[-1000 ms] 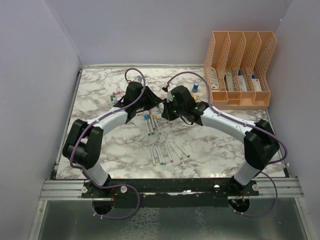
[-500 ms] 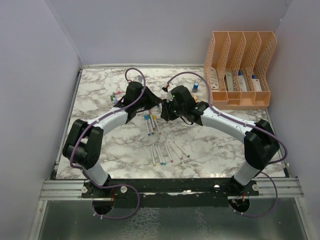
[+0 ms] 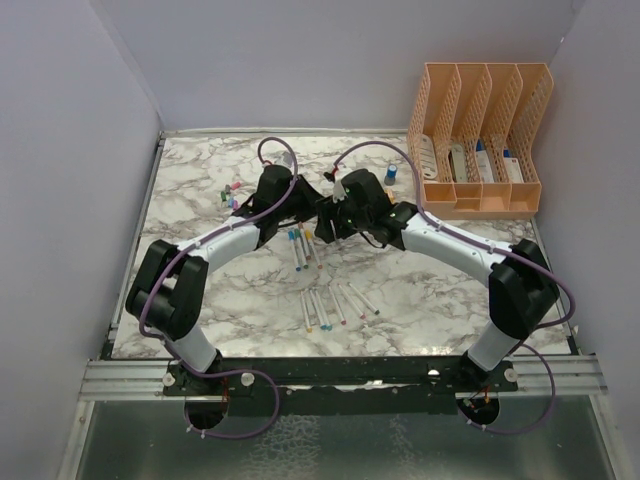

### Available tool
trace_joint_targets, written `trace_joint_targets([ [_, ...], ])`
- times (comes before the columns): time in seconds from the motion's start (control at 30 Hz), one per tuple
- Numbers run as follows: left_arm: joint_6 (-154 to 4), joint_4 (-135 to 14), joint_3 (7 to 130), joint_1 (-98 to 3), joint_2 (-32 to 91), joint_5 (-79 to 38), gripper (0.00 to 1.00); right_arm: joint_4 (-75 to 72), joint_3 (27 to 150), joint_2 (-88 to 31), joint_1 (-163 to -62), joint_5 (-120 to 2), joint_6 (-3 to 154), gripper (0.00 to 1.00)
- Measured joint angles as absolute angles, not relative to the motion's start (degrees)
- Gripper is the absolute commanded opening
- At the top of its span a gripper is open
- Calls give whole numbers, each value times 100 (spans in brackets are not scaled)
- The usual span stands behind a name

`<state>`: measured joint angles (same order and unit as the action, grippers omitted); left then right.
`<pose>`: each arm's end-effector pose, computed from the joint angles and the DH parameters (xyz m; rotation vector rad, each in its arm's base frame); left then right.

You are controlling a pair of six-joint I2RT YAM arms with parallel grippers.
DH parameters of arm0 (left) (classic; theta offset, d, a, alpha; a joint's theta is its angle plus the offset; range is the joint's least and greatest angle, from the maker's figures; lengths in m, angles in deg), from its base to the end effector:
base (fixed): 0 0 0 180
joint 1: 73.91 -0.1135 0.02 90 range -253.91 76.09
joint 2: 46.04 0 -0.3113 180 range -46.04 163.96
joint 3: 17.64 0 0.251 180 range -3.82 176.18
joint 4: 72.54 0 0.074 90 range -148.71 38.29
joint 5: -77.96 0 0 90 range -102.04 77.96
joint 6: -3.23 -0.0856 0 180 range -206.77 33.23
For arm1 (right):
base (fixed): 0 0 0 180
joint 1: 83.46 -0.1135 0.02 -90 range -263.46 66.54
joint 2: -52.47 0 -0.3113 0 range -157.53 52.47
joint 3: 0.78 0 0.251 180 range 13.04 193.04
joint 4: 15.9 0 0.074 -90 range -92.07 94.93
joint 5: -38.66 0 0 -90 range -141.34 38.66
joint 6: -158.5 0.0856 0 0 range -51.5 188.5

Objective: Open the pen caps

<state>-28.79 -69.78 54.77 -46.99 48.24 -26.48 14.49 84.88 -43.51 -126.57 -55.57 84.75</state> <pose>0.3637 -0.2086 0.2650 -0.4149 2.1581 -1.1533 0.3024 0.2918 0.2742 -0.5865 2.2842 0.6113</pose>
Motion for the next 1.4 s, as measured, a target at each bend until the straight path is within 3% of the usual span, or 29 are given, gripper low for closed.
trace_joint_targets([
  [0.17, -2807, -6991, 5471, -4605, 4749, -2672, 0, 1425, 8507, -4356, -12657, -5561, 8488, 31],
  [0.43, -2726, -7070, 5337, -4581, 4590, -2702, 0, 1427, 8510, -4371, -12635, -5535, 8495, 17],
  [0.57, -2715, -7109, 5302, -4581, 4588, -2698, 0, 1433, 8510, -4397, -12609, -5518, 8515, 2],
  [0.93, -2844, -6856, 5492, -4638, 4627, -2663, 0, 1411, 8510, -4404, -12607, -5502, 8537, 1],
  [1.1, -3032, -6449, 6347, -4905, 5141, -3146, 0, 1001, 8293, -4229, -12471, -5402, 8547, 1],
  [1.4, -3487, -6342, 7599, -6050, 6153, -2698, 0, 1700, 7102, -3160, -12664, -5655, 8692, 1],
])
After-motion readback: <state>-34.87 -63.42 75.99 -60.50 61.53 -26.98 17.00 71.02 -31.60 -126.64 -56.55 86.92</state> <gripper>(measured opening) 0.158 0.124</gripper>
